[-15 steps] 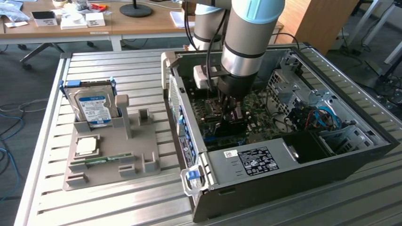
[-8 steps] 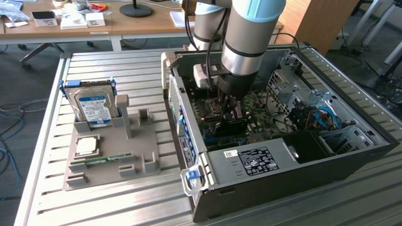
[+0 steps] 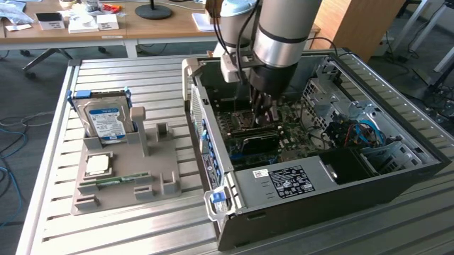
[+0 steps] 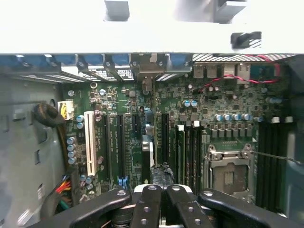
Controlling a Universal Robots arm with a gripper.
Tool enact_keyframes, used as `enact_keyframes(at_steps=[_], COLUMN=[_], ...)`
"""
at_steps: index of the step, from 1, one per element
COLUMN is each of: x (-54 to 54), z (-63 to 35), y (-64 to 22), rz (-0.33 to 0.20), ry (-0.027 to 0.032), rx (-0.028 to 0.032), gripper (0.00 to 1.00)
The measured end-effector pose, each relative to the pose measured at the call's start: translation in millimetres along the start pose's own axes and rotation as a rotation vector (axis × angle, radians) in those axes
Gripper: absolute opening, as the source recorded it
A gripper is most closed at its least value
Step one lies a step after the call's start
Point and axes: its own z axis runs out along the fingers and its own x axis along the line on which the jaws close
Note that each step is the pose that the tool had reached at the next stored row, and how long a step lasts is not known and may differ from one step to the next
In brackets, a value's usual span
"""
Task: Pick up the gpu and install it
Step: 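Press down on the gpu until it lock into place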
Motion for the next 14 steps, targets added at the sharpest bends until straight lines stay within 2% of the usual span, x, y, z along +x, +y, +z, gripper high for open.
enact_keyframes(at_steps=[4, 6, 14], x=[-0.9, -1.2, -1.2], z=[-14.0, -18.0, -18.3], y=[-0.5, -0.6, -0.9], rz=[0.0, 0.0, 0.0], ry=[0.0002, 0.0001, 0.0001], rx=[-0.0001, 0.0, -0.001], gripper=[0.11, 0.11, 0.11])
